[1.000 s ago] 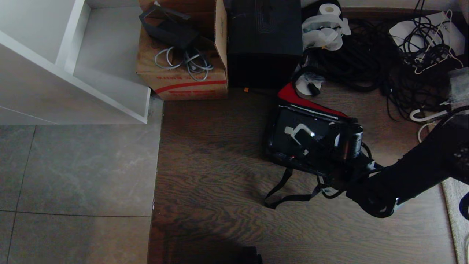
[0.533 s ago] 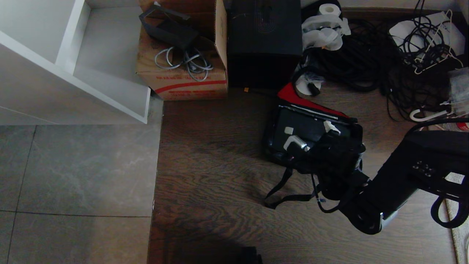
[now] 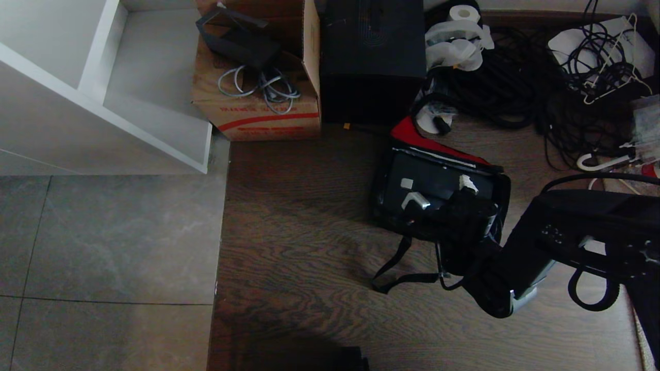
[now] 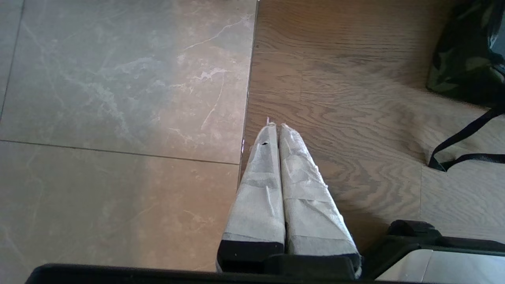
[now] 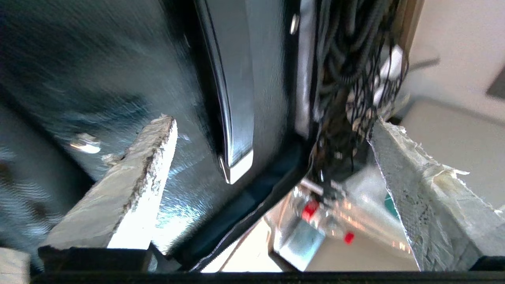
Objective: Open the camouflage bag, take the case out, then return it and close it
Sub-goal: Grip the handle
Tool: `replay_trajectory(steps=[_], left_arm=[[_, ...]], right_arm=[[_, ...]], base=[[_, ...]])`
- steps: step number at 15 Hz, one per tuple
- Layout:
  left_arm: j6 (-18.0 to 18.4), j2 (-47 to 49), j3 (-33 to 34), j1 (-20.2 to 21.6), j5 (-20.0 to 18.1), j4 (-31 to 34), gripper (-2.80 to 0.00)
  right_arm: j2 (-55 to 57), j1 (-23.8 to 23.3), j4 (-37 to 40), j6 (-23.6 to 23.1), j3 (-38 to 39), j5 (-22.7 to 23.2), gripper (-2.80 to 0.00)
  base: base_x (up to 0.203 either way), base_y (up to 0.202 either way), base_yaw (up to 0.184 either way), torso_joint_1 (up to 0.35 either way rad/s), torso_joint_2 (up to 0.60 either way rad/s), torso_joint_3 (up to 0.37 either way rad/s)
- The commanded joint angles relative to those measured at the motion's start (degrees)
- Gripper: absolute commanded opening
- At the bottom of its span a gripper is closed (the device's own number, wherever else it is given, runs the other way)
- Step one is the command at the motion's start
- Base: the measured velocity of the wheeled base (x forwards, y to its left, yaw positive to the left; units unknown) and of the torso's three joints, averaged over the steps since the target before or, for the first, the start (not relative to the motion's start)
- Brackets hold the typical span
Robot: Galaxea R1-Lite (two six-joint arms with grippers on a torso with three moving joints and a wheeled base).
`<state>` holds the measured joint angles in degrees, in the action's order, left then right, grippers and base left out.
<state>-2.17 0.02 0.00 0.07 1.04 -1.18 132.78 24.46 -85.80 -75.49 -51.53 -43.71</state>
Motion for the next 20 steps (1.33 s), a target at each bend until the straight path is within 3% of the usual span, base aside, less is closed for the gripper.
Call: replay_trajectory(steps=[1,3,8,11,20], left_arm=[[0.01,-0.02,0.61,0.01,0.02,-0.05,-2.80],[-0.03,-0.02,0.53,0.01,0.10,-0.05,-2.80],[-0.03,-0.11,0.53,0.01,0.02,-0.05,-2.80],[-0.03,-0.11,0.62,0.01,0.02,-0.05,-2.80],[-0.03,-0.11,0.62,0.01,0.02,-0.05,-2.80]], right_arm=[[1.45,-0.69,-0.57,-0.46,-0.81,-0.19,0.00],[2.83,-3.28,-0.95,-0.54,-1.91,0.03,0.00],[3.19,-3.54,-1.12,-0.50,-2.35,0.06,0.00],[5.99,-4.67,-1.77,0.03,-8.64,0.22,0.00],[0.02,-1.87,-1.87,0.26,-4.81,0.47,0.00]], base=[[0.000,0.000,0.000,0.000,0.00,0.000],[0.000,0.000,0.000,0.000,0.00,0.000],[0.000,0.000,0.000,0.000,0.00,0.000],[0.000,0.000,0.000,0.000,0.00,0.000],[0.000,0.000,0.000,0.000,0.00,0.000]])
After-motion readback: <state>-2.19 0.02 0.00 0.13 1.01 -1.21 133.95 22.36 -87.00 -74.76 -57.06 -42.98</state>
